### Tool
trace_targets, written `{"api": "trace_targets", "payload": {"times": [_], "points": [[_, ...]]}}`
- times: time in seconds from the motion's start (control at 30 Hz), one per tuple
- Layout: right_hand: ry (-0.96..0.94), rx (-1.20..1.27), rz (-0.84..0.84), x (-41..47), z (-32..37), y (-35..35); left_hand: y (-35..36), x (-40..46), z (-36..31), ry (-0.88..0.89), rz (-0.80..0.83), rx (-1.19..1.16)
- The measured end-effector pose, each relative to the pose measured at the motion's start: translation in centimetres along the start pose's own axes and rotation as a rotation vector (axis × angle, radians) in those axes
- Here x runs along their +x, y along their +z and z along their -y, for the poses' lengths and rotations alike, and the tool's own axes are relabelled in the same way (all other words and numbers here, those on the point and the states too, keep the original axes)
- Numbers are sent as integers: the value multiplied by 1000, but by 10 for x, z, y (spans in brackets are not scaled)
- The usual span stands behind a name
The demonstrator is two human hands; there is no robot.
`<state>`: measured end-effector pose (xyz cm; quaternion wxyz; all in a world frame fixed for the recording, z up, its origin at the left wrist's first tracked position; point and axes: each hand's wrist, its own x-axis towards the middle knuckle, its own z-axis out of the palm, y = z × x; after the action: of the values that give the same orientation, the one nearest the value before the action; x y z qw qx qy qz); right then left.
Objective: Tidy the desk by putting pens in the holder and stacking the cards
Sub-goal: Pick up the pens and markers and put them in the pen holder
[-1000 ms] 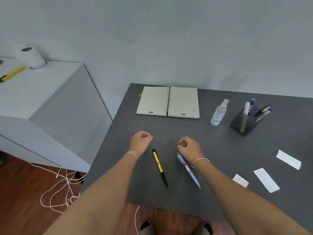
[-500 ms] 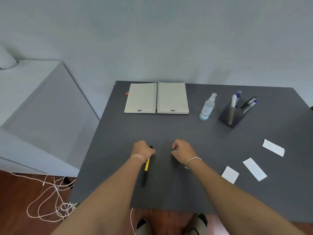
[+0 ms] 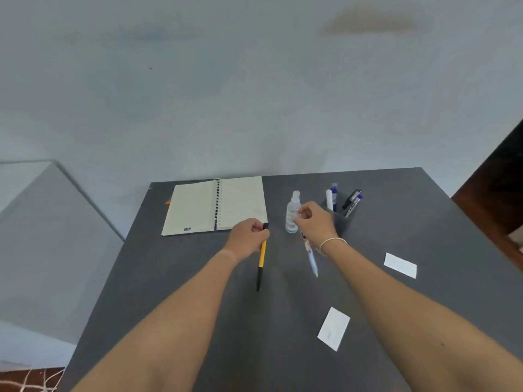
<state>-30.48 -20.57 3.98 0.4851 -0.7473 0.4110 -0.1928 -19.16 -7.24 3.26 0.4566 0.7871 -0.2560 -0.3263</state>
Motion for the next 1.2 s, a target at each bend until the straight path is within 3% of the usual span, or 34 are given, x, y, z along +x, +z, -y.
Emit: {"api": "trace_targets", "payload": {"times": [0.23, 0.53, 1.2], "points": [[-38, 197, -233, 40, 16, -90, 58, 28, -80, 223, -1, -77], [-127, 280, -307, 73, 18, -140, 102, 61, -134, 334, -80, -113], [-130, 97, -105, 74, -37, -113, 113, 69, -145, 279, -221, -206]]}}
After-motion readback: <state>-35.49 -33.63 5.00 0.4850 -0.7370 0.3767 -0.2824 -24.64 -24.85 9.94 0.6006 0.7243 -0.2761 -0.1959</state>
